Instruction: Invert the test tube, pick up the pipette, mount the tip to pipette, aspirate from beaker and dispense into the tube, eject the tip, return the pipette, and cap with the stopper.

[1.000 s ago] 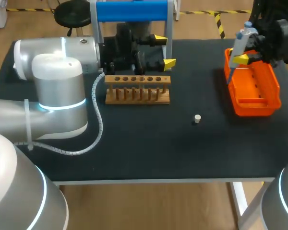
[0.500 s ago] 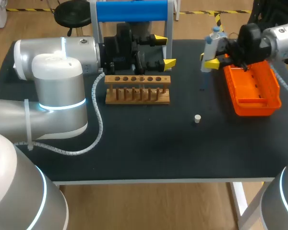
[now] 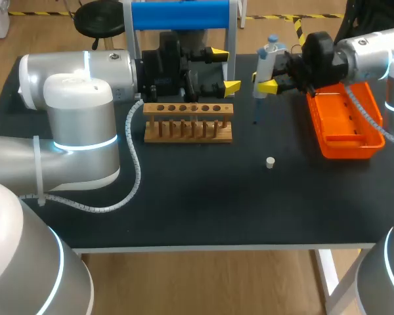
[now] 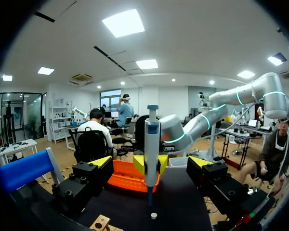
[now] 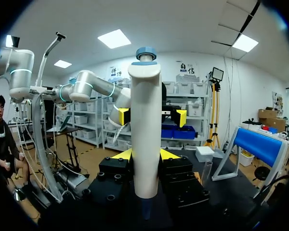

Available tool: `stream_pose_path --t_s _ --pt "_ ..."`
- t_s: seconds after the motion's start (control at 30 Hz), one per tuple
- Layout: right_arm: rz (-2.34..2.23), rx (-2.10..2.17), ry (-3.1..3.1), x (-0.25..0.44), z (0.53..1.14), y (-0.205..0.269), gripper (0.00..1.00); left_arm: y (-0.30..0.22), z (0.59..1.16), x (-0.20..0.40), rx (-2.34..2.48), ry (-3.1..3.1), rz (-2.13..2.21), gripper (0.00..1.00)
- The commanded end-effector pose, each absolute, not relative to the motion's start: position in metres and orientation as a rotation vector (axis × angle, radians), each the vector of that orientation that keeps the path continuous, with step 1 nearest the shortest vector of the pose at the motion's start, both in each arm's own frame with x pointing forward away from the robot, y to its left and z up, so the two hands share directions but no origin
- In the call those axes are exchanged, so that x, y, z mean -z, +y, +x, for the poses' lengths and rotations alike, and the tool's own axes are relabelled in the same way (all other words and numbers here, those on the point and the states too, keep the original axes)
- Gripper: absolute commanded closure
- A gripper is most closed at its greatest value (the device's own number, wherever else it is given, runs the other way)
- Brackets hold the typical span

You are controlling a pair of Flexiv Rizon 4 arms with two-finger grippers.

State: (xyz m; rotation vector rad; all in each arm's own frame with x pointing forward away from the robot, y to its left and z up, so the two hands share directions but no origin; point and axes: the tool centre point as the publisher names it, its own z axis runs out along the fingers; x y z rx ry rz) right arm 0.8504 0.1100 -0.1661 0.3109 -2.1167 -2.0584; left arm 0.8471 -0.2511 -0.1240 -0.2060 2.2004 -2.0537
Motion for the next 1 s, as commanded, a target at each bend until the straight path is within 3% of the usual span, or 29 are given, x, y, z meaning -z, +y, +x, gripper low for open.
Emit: stream_pose_path --t_s 0.03,1.0 --pt "0.310 2.057 -2.121 0.168 0.849 0.121 1.00 -0.252 0.847 0.123 2.052 2.201 -0.209 0.00" --pt "0.335 2.052 -2.117 0.168 0.845 0.166 1.00 -0.252 0.847 0.123 2.052 2.201 -0.209 0.00"
